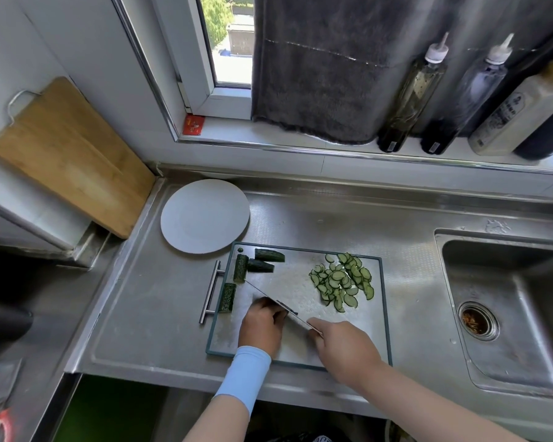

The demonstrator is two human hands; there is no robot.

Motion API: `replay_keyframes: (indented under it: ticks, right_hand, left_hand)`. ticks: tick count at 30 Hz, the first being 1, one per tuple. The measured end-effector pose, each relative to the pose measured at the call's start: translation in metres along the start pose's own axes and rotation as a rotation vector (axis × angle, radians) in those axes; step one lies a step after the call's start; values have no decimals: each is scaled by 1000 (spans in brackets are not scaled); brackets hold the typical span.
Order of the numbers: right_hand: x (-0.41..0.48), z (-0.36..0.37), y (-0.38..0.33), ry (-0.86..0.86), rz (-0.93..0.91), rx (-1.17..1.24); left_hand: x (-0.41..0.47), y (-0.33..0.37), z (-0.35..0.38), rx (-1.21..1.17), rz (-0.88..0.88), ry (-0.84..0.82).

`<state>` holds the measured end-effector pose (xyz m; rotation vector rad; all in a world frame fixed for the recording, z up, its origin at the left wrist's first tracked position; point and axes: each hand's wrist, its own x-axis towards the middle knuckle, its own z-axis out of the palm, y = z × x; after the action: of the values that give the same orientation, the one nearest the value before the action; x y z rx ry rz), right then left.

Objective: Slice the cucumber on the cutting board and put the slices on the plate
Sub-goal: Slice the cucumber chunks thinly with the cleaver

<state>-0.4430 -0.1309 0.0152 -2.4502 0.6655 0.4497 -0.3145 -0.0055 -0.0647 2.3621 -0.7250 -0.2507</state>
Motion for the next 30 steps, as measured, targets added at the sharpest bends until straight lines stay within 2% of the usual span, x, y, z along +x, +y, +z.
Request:
replay_keyframes:
  ticks: [11,21,30]
  right_hand:
    - [-18,-2,10,-32,-1,7]
    - [6,0,-1,-96,58,75]
    - [15,0,-14,-55,11,50]
  left_hand:
    - [-5,0,0,2,10,23]
    - [-5,-6,5,-48,25,70]
    - [-9,-8,8,-2,43,49]
